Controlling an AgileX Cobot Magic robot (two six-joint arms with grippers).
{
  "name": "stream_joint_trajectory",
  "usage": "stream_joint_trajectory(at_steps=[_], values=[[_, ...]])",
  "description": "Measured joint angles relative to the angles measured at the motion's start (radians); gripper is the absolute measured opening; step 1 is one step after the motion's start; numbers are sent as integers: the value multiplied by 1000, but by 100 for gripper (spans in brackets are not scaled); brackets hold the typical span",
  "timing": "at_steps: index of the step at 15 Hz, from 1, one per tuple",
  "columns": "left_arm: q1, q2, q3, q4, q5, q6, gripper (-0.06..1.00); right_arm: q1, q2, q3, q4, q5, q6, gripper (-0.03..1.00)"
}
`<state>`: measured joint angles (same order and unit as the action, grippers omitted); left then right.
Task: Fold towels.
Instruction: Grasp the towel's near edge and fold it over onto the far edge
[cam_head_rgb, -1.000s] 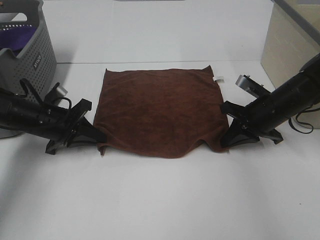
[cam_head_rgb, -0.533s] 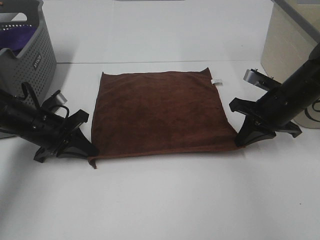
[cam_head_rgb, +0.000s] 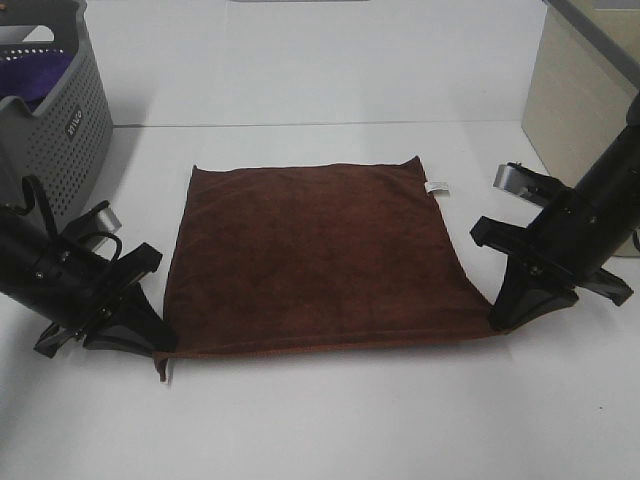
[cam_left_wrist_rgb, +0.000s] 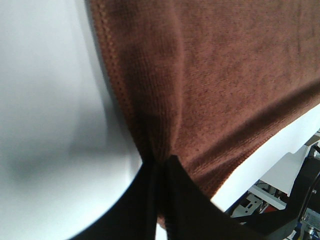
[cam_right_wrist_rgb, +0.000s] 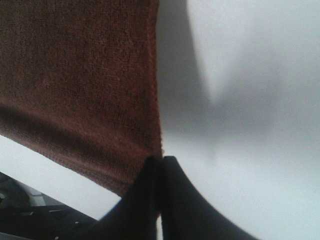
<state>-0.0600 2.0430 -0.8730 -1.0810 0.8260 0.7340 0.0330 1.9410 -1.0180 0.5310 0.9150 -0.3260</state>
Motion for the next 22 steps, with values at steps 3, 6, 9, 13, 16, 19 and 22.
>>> stream_joint_trajectory(at_steps=[3, 6, 9, 13, 16, 19, 22], values=[[-4, -10, 26, 12, 7, -4, 1, 0, -21, 5, -24, 40, 38, 2], [-4, -38, 4, 12, 7, -22, 1, 0, -72, -24, -28, 45, 40, 2], [-4, -66, -127, 14, 0, -71, 1, 0, -72, -199, -48, 71, 35, 2], [-4, -68, -251, 34, -47, -139, 1, 2, -37, -376, -46, 96, 35, 2], [-4, -60, -357, 44, -88, -147, 1, 2, 61, -493, -50, 101, 35, 2], [-4, 6, -443, 48, -107, -149, 1, 2, 130, -588, -49, 87, 35, 2], [-6, 73, -519, 48, -153, -151, 1, 2, 219, -684, -42, 69, 35, 2]])
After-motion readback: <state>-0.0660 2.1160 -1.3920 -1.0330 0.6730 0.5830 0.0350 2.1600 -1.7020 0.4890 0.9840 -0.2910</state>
